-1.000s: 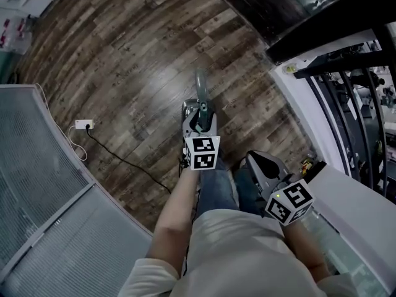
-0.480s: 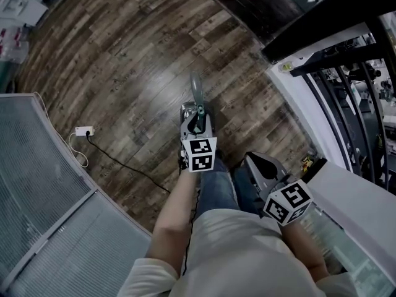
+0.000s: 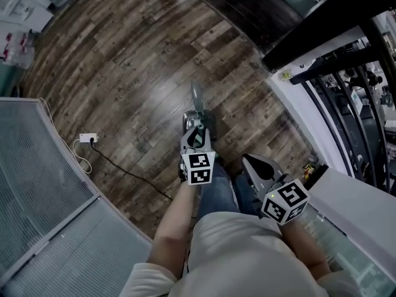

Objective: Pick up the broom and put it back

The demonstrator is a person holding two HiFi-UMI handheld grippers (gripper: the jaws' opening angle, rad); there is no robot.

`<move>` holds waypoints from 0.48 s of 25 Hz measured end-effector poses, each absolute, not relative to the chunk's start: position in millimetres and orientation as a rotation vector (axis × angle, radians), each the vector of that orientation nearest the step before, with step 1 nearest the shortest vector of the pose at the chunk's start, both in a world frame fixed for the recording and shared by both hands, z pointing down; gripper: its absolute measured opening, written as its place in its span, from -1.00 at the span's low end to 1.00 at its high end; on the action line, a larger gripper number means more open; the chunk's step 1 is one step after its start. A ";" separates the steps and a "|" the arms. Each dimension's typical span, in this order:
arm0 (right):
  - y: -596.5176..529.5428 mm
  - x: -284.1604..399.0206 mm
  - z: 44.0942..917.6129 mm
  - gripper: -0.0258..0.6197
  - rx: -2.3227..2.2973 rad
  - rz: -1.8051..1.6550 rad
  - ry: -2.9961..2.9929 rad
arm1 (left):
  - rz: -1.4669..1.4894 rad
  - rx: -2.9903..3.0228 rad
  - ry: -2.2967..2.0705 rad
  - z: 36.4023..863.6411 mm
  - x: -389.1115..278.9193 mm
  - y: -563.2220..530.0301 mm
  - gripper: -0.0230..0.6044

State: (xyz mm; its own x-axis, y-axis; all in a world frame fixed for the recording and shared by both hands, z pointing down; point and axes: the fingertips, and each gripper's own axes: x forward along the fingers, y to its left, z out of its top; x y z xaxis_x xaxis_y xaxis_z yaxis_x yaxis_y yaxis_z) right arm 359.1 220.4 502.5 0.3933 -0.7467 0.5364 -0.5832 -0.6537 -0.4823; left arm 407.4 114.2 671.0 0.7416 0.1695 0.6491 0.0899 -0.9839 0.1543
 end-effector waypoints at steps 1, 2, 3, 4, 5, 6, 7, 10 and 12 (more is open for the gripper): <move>219.5 359.2 501.6 -0.90 -2.433 -1.105 1.191 | 1.066 2.830 0.215 669.2 404.5 115.0 -0.63; 218.4 359.0 500.7 -0.90 -2.432 -1.101 1.202 | 1.062 2.835 0.222 667.5 401.0 116.1 -0.63; 217.1 358.5 499.7 -0.90 -2.431 -1.098 1.212 | 1.058 2.839 0.230 666.0 396.8 117.4 -0.63; 215.7 357.5 498.7 -0.90 -2.431 -1.095 1.223 | 1.056 2.842 0.237 664.6 392.0 118.7 -0.63; 214.6 356.0 497.5 -0.90 -2.430 -1.091 1.233 | 1.055 2.843 0.241 663.3 386.8 119.8 -0.63; 213.5 354.6 496.2 -0.91 -2.431 -1.087 1.244 | 1.054 2.843 0.241 661.9 382.0 120.7 -0.63; 212.4 353.7 494.8 -0.91 -2.431 -1.082 1.255 | 1.052 2.843 0.238 660.1 378.0 121.0 -0.63; 206.9 352.9 489.6 -0.90 -2.429 -1.063 1.296 | 1.044 2.840 0.222 653.8 368.4 119.4 -0.63; 202.1 350.9 485.6 -0.91 -2.425 -1.054 1.323 | 1.029 2.841 0.220 648.7 361.4 117.7 -0.63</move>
